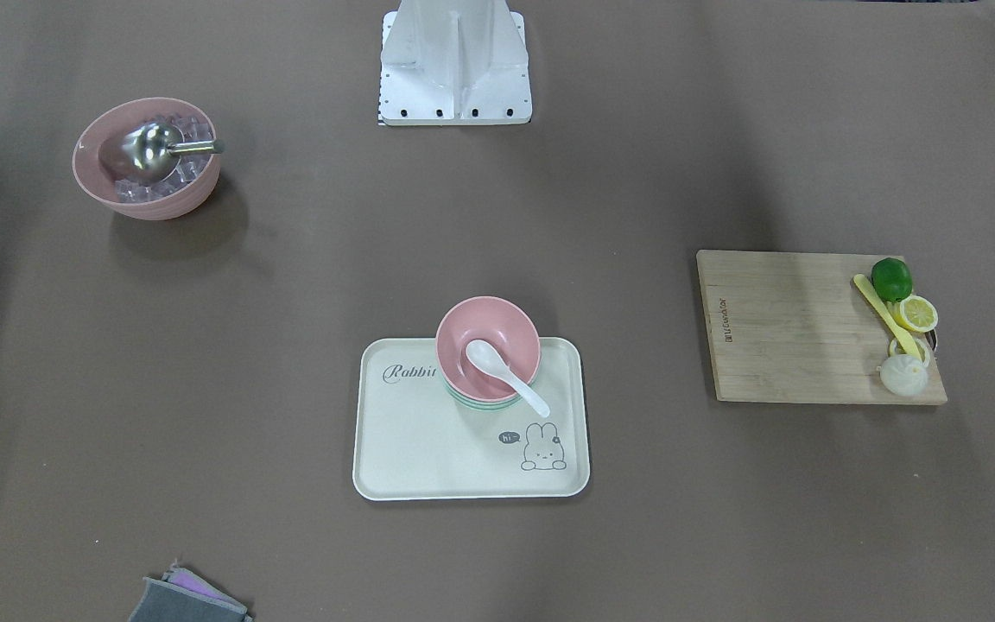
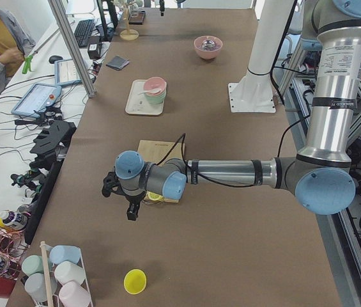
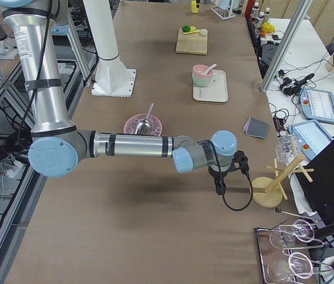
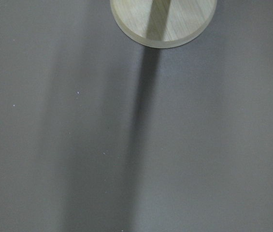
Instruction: Stack pink bowl on green and place spoon
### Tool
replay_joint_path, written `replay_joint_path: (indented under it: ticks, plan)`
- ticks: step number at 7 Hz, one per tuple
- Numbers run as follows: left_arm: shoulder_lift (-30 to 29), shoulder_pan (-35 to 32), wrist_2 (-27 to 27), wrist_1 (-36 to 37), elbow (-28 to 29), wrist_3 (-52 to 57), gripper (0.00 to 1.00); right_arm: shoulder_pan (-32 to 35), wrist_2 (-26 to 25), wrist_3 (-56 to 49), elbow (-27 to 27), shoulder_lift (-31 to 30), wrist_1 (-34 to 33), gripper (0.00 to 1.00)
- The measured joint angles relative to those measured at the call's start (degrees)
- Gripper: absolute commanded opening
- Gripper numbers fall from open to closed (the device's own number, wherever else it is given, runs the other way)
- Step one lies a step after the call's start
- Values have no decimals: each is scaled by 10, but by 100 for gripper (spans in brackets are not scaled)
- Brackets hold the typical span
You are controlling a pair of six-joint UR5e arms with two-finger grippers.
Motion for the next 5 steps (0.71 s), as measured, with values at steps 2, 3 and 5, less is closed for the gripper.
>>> replay_joint_path:
  ticks: [2,3,5]
  plan:
    - [1,0,-25,-2,1,-14,99,-4,-11,6,14,-9,-22,100]
    - [1,0,-32,-4,1,-15,99,-8,-10,16,18,-8,-24,100]
    - [-3,0,-35,-6,-4,-17,99,-21,-8,47,27,-7,-27,100]
